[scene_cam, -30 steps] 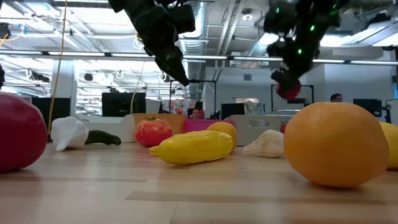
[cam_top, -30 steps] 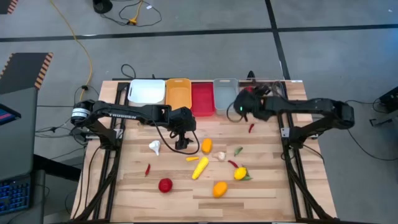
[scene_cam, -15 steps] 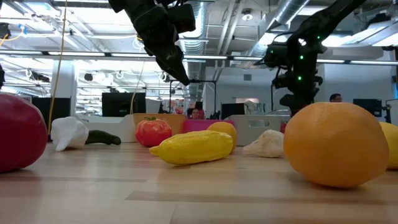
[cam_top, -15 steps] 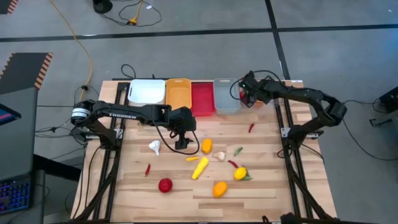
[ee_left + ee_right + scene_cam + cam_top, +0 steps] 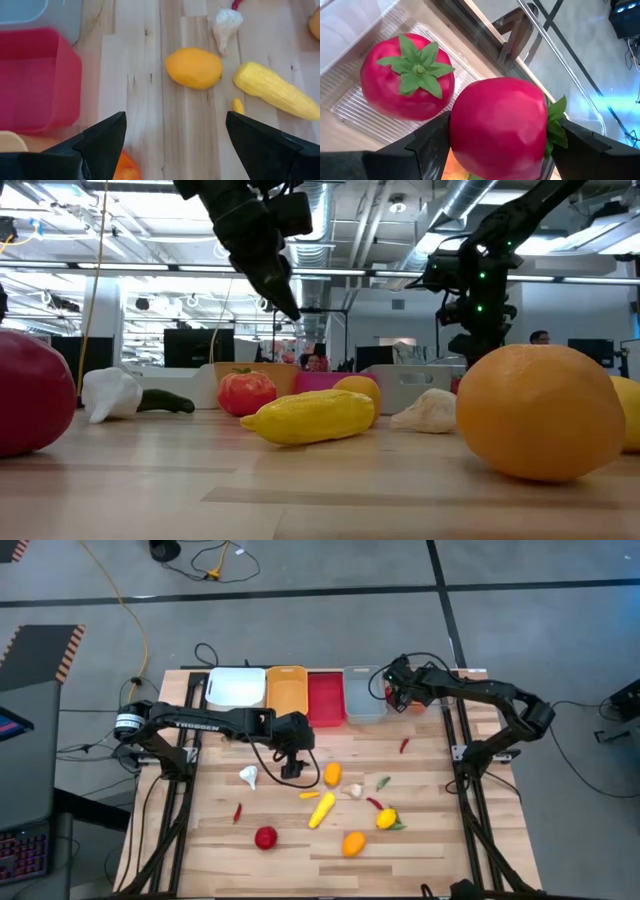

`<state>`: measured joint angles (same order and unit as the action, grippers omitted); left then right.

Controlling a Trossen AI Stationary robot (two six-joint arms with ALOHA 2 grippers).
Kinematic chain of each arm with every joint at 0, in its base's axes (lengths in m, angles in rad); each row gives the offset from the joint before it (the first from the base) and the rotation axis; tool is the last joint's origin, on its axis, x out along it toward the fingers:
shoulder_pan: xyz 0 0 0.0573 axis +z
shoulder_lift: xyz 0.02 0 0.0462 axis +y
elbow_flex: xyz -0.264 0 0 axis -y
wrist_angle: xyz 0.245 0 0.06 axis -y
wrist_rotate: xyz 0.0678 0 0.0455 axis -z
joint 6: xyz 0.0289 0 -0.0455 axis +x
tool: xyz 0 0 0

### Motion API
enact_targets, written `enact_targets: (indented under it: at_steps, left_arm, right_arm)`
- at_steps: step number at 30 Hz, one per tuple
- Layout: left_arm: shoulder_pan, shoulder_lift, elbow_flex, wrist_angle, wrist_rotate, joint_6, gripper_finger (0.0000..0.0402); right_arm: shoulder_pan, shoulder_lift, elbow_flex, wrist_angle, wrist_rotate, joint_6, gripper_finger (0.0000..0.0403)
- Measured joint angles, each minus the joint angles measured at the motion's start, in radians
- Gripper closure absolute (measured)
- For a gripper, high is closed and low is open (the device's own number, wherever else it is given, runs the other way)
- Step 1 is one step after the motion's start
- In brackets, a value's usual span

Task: Sort produce into baskets
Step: Put the red tomato into the transparent bin

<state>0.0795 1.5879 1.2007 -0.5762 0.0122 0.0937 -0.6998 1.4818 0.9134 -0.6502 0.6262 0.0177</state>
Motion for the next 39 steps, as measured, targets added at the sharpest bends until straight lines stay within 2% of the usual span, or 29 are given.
enact_targets:
  at_steps: [7,16,21,25,34,39]
  left_arm:
    - [0.001,-0.001,0.001,-0.064,-0.053,0.0,0.0074]
    - [0.001,-0.02,0.002,-0.175,-0.119,-0.063,0.0074]
    - [-0.003,-0.04,0.001,-0.293,-0.122,-0.092,0.0074]
    - [-0.02,-0.058,0.001,-0.321,-0.097,-0.089,0.0074]
    - [-0.053,-0.077,0.001,-0.303,-0.097,-0.09,0.0074]
    - [-0.065,-0.11,0.001,-0.3,-0.097,-0.09,0.0074]
  right_arm:
    - [-0.001,0.0,0.0,-0.006,0.0,-0.001,0.0078]
    - [-0.001,0.003,-0.004,-0.015,0.0,0.001,0.0007]
    - [-0.002,0.003,-0.005,-0.013,0.0,0.0,0.0018]
    - [-0.001,0.003,-0.005,-0.012,0.001,0.001,0.002]
    - [0.006,0.003,-0.002,-0.011,0.004,0.001,0.002]
    - [0.017,0.002,0.048,-0.031,0.004,0.001,0.002]
